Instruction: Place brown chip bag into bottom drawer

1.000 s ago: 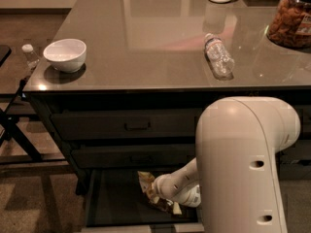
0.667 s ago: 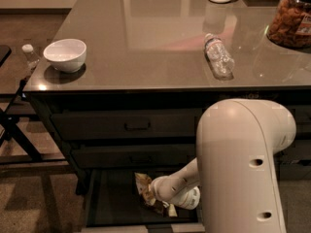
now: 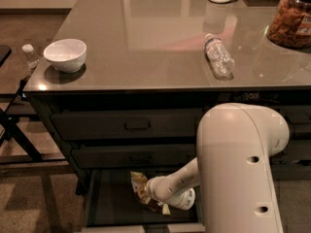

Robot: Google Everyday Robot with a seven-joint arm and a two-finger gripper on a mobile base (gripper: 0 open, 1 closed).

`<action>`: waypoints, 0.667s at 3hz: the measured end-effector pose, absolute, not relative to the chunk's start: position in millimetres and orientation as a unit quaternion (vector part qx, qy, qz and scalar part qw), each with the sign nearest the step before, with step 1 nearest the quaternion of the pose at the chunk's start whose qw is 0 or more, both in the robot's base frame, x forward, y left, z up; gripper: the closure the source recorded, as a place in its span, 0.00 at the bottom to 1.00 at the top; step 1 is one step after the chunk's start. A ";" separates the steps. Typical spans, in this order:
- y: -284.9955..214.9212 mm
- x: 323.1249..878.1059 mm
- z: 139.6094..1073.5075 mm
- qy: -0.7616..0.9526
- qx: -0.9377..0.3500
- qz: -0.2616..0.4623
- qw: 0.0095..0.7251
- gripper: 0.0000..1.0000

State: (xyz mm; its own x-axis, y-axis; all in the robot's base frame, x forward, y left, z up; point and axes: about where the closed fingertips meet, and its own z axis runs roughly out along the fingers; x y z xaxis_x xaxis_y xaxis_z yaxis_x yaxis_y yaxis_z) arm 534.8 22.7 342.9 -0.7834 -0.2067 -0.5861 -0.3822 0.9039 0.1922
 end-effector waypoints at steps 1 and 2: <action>22.7 534.8 342.8 0.932 -0.158 0.152 0.289 1.00; 27.5 525.8 331.9 0.937 -0.158 0.133 0.281 1.00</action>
Offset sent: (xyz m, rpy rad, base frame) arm -0.0239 0.0107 -0.0277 -0.1055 0.0296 -0.0288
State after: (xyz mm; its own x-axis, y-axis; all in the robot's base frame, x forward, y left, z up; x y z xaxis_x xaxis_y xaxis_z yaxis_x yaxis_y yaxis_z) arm 525.8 27.5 331.9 -0.7923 -0.2216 -0.5685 -0.3711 0.9146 0.1607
